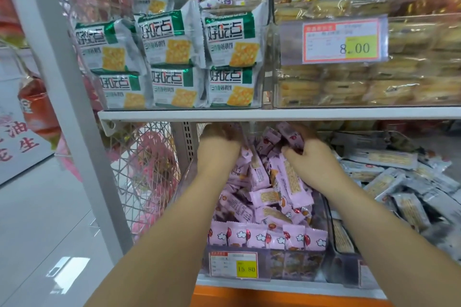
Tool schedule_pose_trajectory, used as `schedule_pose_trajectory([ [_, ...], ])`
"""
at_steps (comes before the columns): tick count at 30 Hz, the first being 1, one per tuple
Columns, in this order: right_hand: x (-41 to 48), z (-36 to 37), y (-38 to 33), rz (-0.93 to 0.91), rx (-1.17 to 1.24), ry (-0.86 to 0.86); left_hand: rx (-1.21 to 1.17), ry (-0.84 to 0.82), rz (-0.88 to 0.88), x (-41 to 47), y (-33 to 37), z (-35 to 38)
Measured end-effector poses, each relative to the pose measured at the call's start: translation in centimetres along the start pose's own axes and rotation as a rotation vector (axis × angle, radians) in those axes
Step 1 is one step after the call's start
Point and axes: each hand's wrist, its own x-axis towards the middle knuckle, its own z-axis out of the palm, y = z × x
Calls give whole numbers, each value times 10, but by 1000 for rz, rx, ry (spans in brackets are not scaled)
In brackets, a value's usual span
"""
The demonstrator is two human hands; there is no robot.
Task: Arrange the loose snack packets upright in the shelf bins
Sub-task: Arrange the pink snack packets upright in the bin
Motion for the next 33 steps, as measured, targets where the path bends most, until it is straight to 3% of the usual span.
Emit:
schedule_pose_trajectory([
  [6, 0, 2, 5, 24, 20, 18, 147, -60, 74, 8, 1, 27],
  [11, -3, 1, 3, -42, 27, -1, 102, -322, 230, -6, -8, 11],
  [16, -3, -1, 3, -47, 49, -21, 344, -592, 282, -24, -20, -11],
  [26, -19, -15, 12, -110, -7, -68, 401, -434, 329, -1, -26, 12],
  [33, -36, -23, 10, -183, -48, -77, 310, -446, 327, -4, -28, 2],
])
